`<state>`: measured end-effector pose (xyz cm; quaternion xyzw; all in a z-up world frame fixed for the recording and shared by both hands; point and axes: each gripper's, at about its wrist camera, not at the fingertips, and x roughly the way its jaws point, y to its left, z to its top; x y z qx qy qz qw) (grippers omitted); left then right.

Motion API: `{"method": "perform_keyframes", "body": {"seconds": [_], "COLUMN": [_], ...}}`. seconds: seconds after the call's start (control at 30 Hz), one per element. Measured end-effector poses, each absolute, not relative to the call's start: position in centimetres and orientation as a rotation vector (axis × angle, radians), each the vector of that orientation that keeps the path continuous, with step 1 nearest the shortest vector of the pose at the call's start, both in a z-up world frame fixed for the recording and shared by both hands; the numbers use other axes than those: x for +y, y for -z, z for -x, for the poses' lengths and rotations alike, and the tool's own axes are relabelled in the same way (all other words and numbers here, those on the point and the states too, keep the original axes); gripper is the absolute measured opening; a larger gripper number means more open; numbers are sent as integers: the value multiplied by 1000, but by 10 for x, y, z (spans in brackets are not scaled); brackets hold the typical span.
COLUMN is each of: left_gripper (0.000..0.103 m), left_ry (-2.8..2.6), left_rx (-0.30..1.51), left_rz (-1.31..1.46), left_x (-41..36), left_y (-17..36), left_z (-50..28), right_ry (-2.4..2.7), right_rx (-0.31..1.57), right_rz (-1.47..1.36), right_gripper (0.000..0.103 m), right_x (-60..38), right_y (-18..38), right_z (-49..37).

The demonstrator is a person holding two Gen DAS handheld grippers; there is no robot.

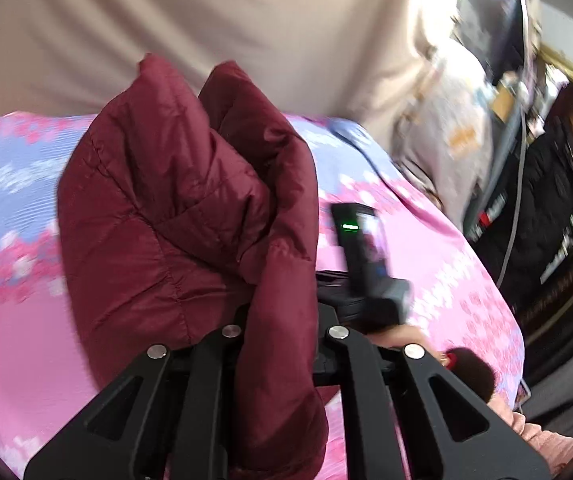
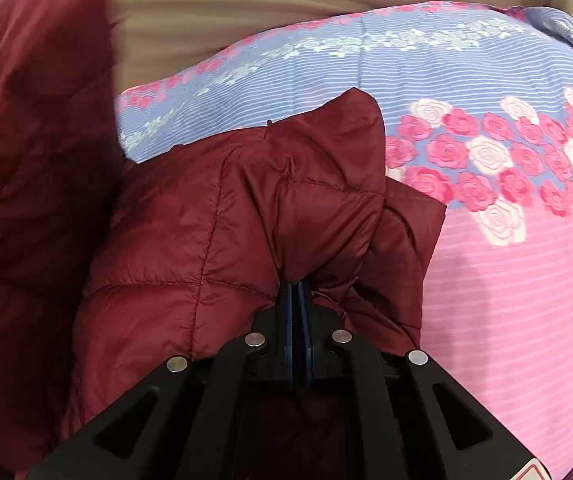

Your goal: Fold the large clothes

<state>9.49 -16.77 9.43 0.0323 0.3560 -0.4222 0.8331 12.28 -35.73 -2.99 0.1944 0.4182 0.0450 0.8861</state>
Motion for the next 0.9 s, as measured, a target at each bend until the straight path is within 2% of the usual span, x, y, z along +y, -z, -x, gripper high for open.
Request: {"method": "perform_keyframes", "body": {"seconds": [0.1, 0.13, 0.2, 0.3, 0.47, 0.57, 0.63, 0.7, 0.77, 0.8, 0.83, 0.9], "left_gripper": [10, 11, 11, 10, 13, 23, 47, 62, 70, 77, 88, 94], "left_ry": [931, 922, 882, 885, 878, 877, 890, 928, 961, 977, 979, 944], "left_rx": [808, 823, 788, 886, 950, 954, 924, 905, 890, 864, 835, 774], "left_rz": [-136, -153, -161, -88, -74, -126, -170, -162, -124, -109, -98, -71], "left_x": [-218, -234, -244, -248, -252, -266, -275, -270, -252, -238, -223, -180], "left_y": [-73, -61, -54, -40, -15, 1, 5, -4, -23, -34, -45, -61], "left_z": [-94, -96, -97, -111, -118, -115, -106, -93, -82, -74, -68, -53], "right_ry": [-132, -151, -172, -161, -43, -12, -15, -22, -34, -38, -45, -62], "right_rx": [853, 849, 853, 868, 813, 754, 715, 675, 637, 618, 600, 564], "right_rz": [-468, -506, -566, -569, -546, -559, -561, -542, -499, -478, -458, -407], "right_gripper": [9, 6, 3, 2, 16, 22, 26, 30, 43, 46, 51, 58], "right_x": [-367, -374, -388, -407, -457, -462, -457, -446, -433, -429, -423, -407], "right_y": [35, 37, 42, 32, -3, -19, -28, -41, -55, -60, -65, -80], "right_z": [-119, -117, -113, -95, -18, 29, 47, 57, 69, 71, 70, 73]}}
